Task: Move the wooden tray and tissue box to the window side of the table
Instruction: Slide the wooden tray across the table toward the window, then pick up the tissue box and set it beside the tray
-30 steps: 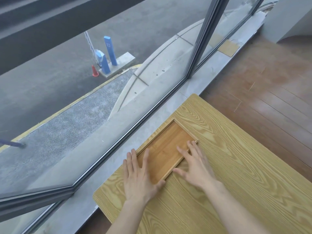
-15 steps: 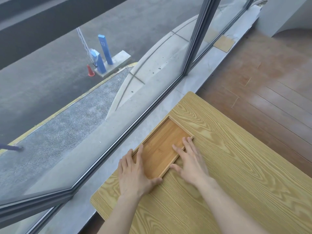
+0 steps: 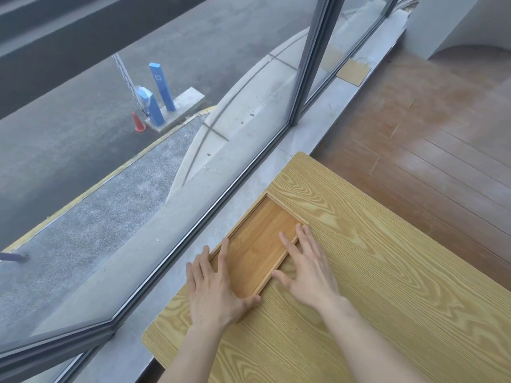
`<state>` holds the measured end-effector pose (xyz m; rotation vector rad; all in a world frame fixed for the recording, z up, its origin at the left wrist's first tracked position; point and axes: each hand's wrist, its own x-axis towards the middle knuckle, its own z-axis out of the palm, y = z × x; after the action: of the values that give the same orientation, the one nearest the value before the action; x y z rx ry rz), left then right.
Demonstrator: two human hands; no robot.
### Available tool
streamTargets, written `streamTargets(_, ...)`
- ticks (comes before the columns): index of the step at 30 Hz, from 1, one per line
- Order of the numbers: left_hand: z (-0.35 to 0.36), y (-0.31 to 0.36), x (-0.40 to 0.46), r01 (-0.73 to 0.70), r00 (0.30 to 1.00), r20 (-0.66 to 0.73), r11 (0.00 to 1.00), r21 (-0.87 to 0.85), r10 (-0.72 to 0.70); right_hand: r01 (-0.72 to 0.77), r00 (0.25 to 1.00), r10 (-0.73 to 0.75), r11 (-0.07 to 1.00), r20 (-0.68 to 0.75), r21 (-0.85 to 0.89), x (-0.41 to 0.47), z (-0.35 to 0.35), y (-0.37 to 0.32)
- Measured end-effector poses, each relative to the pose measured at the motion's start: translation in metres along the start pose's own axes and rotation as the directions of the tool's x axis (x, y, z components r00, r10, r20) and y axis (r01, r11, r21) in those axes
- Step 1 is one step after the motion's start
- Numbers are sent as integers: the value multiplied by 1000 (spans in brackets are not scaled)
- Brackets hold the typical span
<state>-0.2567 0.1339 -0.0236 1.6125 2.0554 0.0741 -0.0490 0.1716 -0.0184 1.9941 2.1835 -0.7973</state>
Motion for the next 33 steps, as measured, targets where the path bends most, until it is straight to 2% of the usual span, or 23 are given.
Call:
streamTargets(7,0,28,-2,-176,984,0,984,15,176,-133,988,136,990,-74,49,-31,-9,38)
streamTargets(13,18,88,-16,-326,945,40,943,60,324,-300,941,318,942,-116,152,-95,-17,93)
streamTargets(17,42,144,-48,-437,898,92,897,62,431,-410,886,445,884,-133,226,-154,-19,142)
streamTargets(24,98,249,-136,-597,785,223,802,21,578,-505,784,587,791,-200,345,-273,-32,242)
streamTargets(29,153,318,-207,-683,680,303,727,-71,668,-539,666,680,723,-307,432,-373,-39,328)
streamTargets(31,175,341,-237,-694,641,353,711,-112,681,-566,570,733,677,-370,470,-412,-37,363)
streamTargets(33,194,361,-266,-701,600,387,693,-169,700,-590,440,775,630,-454,505,-445,-33,397)
